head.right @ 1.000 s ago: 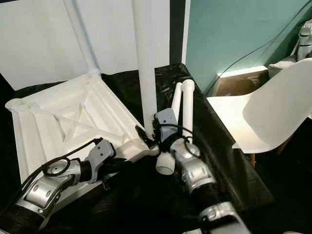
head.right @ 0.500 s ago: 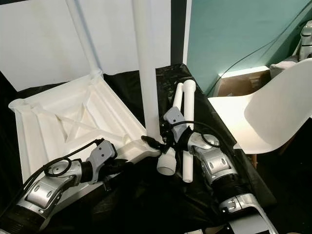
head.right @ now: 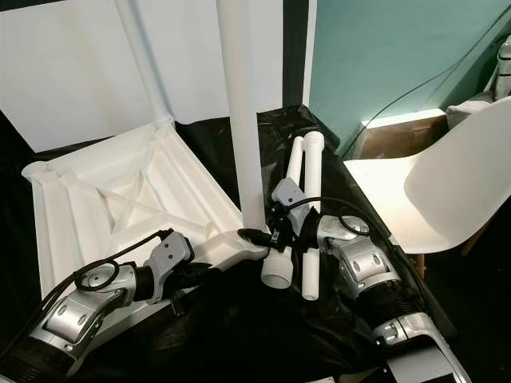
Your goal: Building children table
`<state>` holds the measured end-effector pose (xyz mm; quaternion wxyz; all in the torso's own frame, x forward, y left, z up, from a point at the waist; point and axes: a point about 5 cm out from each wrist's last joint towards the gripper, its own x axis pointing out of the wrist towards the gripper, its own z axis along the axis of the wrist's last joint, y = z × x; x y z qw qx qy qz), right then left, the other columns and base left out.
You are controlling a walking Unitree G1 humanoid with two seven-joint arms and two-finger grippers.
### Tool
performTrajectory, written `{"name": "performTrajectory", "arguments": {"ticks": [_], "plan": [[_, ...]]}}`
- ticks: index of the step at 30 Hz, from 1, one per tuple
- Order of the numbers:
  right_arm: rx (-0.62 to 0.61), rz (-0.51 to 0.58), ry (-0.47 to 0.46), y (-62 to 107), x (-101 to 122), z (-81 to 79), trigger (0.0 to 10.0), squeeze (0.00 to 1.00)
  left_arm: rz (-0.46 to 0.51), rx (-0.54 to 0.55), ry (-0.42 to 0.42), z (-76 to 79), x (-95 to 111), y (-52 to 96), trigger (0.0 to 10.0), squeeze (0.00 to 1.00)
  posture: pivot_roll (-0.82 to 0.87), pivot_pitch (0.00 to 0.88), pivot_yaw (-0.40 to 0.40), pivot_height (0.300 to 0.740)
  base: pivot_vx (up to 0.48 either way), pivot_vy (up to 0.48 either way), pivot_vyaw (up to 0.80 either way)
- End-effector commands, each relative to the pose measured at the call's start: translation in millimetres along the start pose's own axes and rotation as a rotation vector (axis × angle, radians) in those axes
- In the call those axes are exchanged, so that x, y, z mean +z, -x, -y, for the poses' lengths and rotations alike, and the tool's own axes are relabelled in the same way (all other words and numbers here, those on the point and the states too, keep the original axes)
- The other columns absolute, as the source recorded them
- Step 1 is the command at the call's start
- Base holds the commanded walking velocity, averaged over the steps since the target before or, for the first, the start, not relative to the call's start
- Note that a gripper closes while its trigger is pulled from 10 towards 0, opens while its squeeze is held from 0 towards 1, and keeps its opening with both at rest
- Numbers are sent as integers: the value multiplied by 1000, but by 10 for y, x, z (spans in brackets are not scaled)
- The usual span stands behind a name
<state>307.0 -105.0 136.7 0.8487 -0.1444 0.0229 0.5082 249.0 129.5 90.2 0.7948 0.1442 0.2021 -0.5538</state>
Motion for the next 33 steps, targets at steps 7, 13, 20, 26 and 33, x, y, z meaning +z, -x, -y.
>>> {"name": "performTrajectory", "arguments": {"ticks": [7, 13, 20, 26, 33], "plan": [[-452, 249, -130, -285, 70, -174, 0, 0, -121, -156, 104, 213, -322, -97, 10000, 0, 19, 0, 37, 740, 0, 0, 0], [-669, 339, -127, -227, 155, -35, 0, 0, -120, -153, 106, 214, -325, -101, 10000, 0, 21, 0, 33, 740, 0, 0, 0], [-729, 382, -144, -206, 209, -8, 0, 0, -118, -151, 108, 215, -327, -109, 10000, 0, 25, 0, 32, 740, 0, 0, 0], [-594, 308, -183, -295, 108, -117, 10000, 0, -116, -149, 108, 209, -321, -114, 10000, 0, 19, 0, 33, 740, 0, 0, 0], [-547, 273, -179, -297, 105, -59, 10000, 1000, -117, -152, 106, 205, -316, -104, 10000, 0, 11, 0, 40, 740, 0, 0, 0]]}}
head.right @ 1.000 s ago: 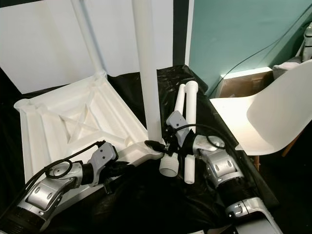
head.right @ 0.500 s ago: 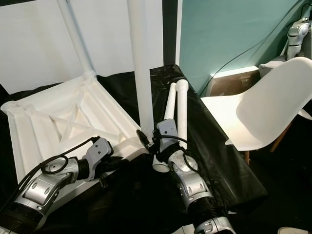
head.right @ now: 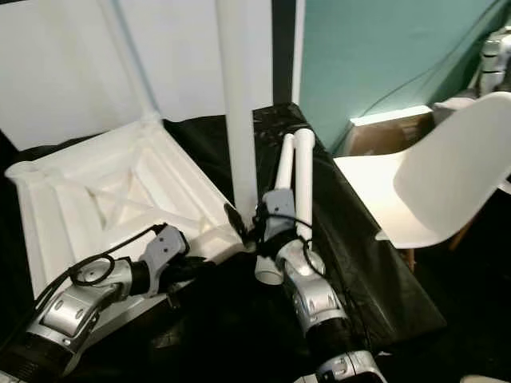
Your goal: Building children table
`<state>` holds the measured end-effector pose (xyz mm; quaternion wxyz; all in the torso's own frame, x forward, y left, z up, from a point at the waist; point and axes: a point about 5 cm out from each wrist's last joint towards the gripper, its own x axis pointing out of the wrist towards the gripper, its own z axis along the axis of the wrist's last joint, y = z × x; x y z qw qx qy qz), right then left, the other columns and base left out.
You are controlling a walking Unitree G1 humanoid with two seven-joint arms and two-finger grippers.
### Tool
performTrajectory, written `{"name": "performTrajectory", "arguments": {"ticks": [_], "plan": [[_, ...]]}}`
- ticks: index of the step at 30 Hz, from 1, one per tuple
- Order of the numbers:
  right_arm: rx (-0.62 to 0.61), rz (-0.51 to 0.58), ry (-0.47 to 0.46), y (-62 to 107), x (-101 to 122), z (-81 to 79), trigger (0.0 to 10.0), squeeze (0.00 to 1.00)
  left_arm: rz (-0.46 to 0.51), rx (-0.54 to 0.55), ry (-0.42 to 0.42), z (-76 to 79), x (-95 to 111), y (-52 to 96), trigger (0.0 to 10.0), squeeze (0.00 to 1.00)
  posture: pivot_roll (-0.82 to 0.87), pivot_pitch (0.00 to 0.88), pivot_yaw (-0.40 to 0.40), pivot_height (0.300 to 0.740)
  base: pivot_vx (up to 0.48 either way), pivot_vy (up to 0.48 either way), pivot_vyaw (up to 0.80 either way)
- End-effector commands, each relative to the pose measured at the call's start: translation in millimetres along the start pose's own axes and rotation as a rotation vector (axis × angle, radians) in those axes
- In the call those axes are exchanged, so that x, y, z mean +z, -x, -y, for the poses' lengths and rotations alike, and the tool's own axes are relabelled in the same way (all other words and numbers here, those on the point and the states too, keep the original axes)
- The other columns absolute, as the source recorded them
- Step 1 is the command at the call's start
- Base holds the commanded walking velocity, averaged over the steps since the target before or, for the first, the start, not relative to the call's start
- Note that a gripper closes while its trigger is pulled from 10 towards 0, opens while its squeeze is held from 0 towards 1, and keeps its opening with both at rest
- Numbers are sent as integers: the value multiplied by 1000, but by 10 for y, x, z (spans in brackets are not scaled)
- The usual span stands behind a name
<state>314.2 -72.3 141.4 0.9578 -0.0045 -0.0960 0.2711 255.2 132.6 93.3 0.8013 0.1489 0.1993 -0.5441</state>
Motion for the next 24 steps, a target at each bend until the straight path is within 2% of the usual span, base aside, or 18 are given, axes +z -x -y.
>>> {"name": "performTrajectory", "arguments": {"ticks": [1, 3, 4, 5, 7, 9, 10, 12, 14, 18, 19, 20, 21, 24], "plan": [[26, -22, 5, -6, 5, 36, 10000, 0, -117, -179, 108, 280, -336, -117, 10000, 0, 8, 0, 42, 740, 0, 0, 0], [54, -27, 23, -13, 25, 50, 10000, 0, -117, -181, 107, 282, -334, -118, 10000, 0, 7, 0, 44, 740, 0, 0, 0], [142, -60, 26, 4, 16, 41, 10000, 0, -117, -183, 106, 282, -329, -119, 10000, 0, 7, 0, 45, 740, 0, 0, 0], [142, -60, 26, 4, 16, 41, 10000, 0, -117, -183, 106, 282, -329, -119, 10000, 0, 7, 0, 45, 740, 0, 0, 0], [300, -109, 31, 66, -4, 28, 10000, 0, -117, -185, 105, 282, -321, -119, 10000, 0, 7, 0, 45, 740, 0, 0, 0], [462, -156, 49, 175, -11, 82, 10000, 0, -119, -188, 104, 281, -322, -117, 10000, 0, 7, 0, 45, 740, 0, 0, 0], [462, -156, 49, 175, -11, 82, 10000, 0, -119, -188, 104, 281, -322, -117, 10000, 0, 7, 0, 45, 740, 0, 0, 0], [535, -185, 93, 224, 30, 246, 10000, 0, -121, -188, 102, 276, -322, -112, 10000, 0, 2, 0, 50, 740, 0, 0, 0], [555, -197, 130, 221, 69, 362, 10000, 0, -122, -187, 102, 271, -319, -111, 10000, 0, 2, 0, 51, 740, 0, 0, 0], [568, -209, 152, 188, 118, 456, 10000, 0, -121, -188, 100, 277, -313, -110, 10000, 0, 2, 0, 51, 740, 0, 0, 0], [573, -215, 162, 172, 124, 479, 4039, 0, -122, -188, 101, 277, -315, -109, 10000, 0, 5, 0, 52, 740, 0, 0, 0], [576, -219, 169, 162, 127, 493, 4039, 0, -122, -187, 101, 276, -316, -108, 10000, 0, 5, 0, 52, 740, 0, 0, 0], [585, -225, 179, 153, 127, 503, 0, 0, -123, -187, 101, 276, -318, -105, 10000, 0, 8, 0, 53, 740, 0, 0, 0], [600, -232, 183, 151, 129, 511, 0, 0, -124, -186, 101, 276, -319, -102, 10000, 0, 8, 0, 53, 740, 0, 0, 0]]}}
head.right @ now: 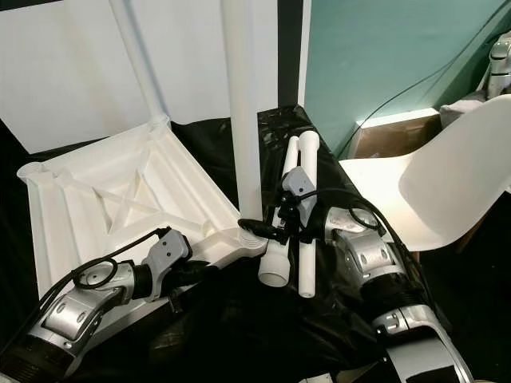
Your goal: Building children table
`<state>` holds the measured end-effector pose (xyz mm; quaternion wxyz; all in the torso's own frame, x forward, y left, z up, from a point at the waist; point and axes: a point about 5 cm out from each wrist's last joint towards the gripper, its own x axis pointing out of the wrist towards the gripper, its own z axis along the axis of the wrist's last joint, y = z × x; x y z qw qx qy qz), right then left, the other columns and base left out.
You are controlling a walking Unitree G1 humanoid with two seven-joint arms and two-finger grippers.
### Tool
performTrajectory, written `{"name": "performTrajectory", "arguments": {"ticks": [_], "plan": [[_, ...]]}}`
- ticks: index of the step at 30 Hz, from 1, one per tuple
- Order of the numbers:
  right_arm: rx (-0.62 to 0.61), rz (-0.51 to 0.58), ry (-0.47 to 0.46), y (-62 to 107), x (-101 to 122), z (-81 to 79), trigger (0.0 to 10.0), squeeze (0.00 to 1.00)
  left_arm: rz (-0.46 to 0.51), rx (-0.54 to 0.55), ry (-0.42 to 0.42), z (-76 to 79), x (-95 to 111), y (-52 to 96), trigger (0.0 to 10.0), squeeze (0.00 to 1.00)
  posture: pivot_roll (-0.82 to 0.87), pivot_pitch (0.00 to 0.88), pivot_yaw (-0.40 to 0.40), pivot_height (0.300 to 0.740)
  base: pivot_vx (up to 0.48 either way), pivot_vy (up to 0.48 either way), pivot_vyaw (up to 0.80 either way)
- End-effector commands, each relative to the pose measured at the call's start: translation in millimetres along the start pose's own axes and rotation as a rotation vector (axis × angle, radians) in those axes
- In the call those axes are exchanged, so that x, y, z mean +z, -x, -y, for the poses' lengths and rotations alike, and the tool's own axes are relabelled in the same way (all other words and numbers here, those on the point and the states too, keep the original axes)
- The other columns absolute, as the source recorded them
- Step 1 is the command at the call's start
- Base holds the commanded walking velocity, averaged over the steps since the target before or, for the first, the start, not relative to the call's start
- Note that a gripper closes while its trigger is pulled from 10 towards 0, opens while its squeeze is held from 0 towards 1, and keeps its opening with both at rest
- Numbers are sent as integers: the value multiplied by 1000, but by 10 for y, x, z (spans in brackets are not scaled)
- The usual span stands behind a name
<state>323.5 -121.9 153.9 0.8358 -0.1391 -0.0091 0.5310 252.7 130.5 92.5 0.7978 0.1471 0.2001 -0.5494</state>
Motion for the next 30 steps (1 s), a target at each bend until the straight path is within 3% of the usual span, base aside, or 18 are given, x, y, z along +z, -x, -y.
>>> {"name": "performTrajectory", "arguments": {"ticks": [1, 11, 18, 19, 20, 21, 22, 23, 24, 26, 28, 29, 30], "plan": [[13, -26, 14, 16, -8, 32, 0, 0, -125, -172, 101, 242, -319, -89, 10000, 0, 11, 0, 51, 740, 0, 0, 0], [234, -143, -1, 147, -136, -72, 0, 0, -129, -170, 102, 239, -330, -70, 10000, 0, 11, 0, 54, 740, 0, 0, 0], [239, -154, -18, 154, -182, -105, 0, 0, -129, -173, 101, 240, -329, -72, 10000, 0, 8, 0, 57, 740, 0, 0, 0], [213, -137, -29, 130, -186, -117, 0, 0, -128, -174, 100, 241, -328, -76, 10000, 0, 8, 0, 57, 740, 0, 0, 0], [63, -50, -67, -4, -166, -136, 0, 0, -128, -173, 100, 241, -328, -79, 10000, 0, 9, 0, 54, 740, 0, 0, 0], [63, -50, -67, -4, -166, -136, 0, 0, -128, -173, 100, 241, -328, -79, 10000, 0, 9, 0, 54, 740, 0, 0, 0], [-49, 9, -103, -88, -151, -146, 0, 0, -127, -172, 100, 240, -328, -80, 10000, 0, 9, 0, 54, 740, 0, 0, 0], [-49, 9, -103, -88, -151, -146, 0, 0, -127, -172, 100, 240, -328, -80, 10000, 0, 9, 0, 54, 740, 0, 0, 0], [-191, 82, -141, -173, -136, -183, 0, 0, -127, -171, 100, 239, -328, -84, 10000, 0, 9, 0, 54, 740, 0, 0, 0], [-191, 82, -141, -173, -136, -183, 0, 0, -127, -171, 100, 239, -328, -84, 10000, 0, 9, 0, 54, 740, 0, 0, 0], [-423, 226, -212, -280, -94, -334, 0, 0, -125, -166, 99, 233, -325, -92, 10000, 0, 12, 0, 48, 740, 0, 0, 0], [-423, 226, -212, -280, -94, -334, 0, 0, -125, -166, 99, 233, -325, -92, 10000, 0, 12, 0, 48, 740, 0, 0, 0], [-515, 290, -212, -301, -38, -368, 0, 0, -123, -164, 98, 229, -319, -95, 10000, 0, 16, 0, 45, 740, 0, 0, 0]]}}
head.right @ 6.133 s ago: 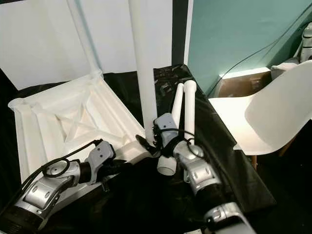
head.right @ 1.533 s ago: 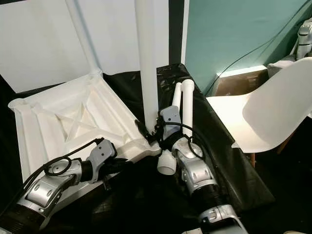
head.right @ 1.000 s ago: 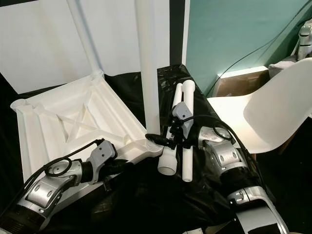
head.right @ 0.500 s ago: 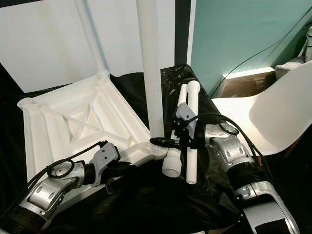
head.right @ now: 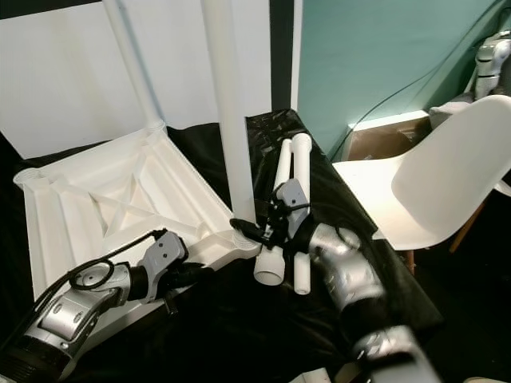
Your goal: Building children table
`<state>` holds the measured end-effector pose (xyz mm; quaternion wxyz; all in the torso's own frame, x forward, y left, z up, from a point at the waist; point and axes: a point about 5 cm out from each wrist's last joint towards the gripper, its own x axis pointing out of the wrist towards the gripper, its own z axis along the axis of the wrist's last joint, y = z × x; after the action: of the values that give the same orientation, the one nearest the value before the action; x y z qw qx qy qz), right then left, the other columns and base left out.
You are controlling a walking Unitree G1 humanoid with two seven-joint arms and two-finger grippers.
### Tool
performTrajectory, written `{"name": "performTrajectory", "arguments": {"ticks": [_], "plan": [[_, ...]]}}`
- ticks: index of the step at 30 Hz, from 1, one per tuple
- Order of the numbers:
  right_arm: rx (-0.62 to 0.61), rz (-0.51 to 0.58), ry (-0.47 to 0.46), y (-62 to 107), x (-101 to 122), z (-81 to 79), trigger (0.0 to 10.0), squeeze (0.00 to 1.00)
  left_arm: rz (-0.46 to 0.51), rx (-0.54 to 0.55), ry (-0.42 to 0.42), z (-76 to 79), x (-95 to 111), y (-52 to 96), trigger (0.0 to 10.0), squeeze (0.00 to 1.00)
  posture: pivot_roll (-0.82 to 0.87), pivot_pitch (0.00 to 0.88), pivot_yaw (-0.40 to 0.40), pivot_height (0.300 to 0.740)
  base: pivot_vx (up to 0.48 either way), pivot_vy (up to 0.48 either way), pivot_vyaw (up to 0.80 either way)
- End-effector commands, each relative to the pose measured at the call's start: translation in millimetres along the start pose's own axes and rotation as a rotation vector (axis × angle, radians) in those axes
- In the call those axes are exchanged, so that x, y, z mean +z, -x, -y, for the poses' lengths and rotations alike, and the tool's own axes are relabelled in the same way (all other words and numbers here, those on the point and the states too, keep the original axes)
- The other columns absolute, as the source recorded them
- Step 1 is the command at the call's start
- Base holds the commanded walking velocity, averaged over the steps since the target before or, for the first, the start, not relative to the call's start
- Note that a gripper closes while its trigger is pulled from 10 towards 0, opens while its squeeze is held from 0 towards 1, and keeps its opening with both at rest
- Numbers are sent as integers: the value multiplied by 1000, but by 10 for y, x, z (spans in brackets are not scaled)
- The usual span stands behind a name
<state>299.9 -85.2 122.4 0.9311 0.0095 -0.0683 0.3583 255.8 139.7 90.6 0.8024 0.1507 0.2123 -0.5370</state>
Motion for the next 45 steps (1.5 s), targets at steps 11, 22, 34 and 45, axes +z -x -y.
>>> {"name": "performTrajectory", "arguments": {"ticks": [11, 22, 34, 45], "plan": [[-233, 165, 46, -141, 259, 32, 0, 0, -100, -178, 85, 284, -266, -144, 10000, 0, 27, 0, 39, 740, 0, 0, 0], [95, 17, 20, -231, 135, -112, 10000, 0, -109, -169, 97, 284, -312, -109, 10000, 0, 33, 0, 38, 740, 0, 0, 0], [353, -112, 168, -126, 339, 377, 10000, 0, -146, -174, 99, 287, -402, -45, 10000, 0, 26, 0, 40, 740, 0, 0, 0], [482, -200, 201, -14, 307, 470, 10000, 0, -216, -195, 135, 329, -588, 204, 10000, 0, 33, 0, 38, 740, 0, 0, 0]]}}
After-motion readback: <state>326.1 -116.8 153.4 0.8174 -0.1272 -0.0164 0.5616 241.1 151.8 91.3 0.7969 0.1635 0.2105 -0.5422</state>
